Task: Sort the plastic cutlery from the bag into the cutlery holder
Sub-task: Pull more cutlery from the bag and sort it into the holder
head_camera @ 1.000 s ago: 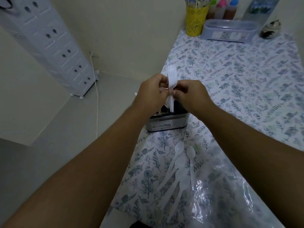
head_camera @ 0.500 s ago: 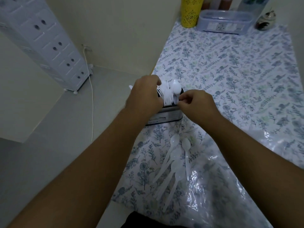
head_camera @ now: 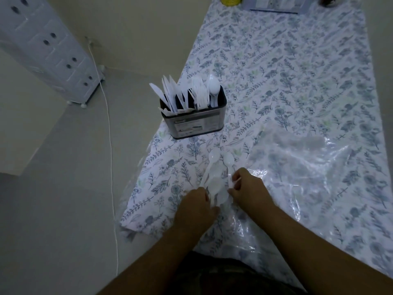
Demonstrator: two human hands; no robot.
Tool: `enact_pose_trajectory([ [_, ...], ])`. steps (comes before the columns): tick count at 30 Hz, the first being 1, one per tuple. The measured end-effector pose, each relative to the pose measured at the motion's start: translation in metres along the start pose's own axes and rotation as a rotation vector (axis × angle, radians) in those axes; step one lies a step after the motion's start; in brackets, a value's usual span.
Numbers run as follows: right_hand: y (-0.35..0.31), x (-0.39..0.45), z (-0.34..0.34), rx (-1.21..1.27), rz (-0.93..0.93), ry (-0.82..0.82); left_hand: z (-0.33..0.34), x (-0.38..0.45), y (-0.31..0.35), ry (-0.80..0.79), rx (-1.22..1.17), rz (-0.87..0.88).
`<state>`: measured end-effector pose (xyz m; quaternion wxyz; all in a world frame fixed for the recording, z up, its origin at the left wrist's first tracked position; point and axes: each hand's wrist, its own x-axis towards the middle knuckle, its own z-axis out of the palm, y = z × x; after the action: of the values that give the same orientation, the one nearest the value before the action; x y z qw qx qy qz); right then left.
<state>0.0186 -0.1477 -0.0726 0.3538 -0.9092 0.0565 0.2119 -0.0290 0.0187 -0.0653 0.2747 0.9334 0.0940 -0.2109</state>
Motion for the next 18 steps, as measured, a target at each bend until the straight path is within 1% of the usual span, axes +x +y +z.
enact_pose_trajectory([
  [4,0.003,-0.004,0.004,0.024,-0.012,0.021,-0.001,0.003,0.002,0.077,0.036,0.06],
  [7,0.003,-0.008,0.005,0.021,-0.038,0.004,-0.003,0.002,0.003,0.097,-0.005,0.067],
  [10,0.0,-0.012,0.008,0.077,-0.057,0.05,-0.003,0.001,0.0,0.113,-0.052,0.066],
  [13,-0.002,-0.014,0.008,0.196,-0.001,0.05,0.0,-0.001,-0.002,0.117,-0.071,0.058],
  [15,-0.002,-0.017,0.009,0.234,0.039,0.043,0.002,-0.001,-0.004,0.117,-0.097,0.057],
  [18,0.0,-0.023,0.009,0.304,0.091,0.069,0.001,-0.002,-0.006,0.119,-0.2,0.071],
])
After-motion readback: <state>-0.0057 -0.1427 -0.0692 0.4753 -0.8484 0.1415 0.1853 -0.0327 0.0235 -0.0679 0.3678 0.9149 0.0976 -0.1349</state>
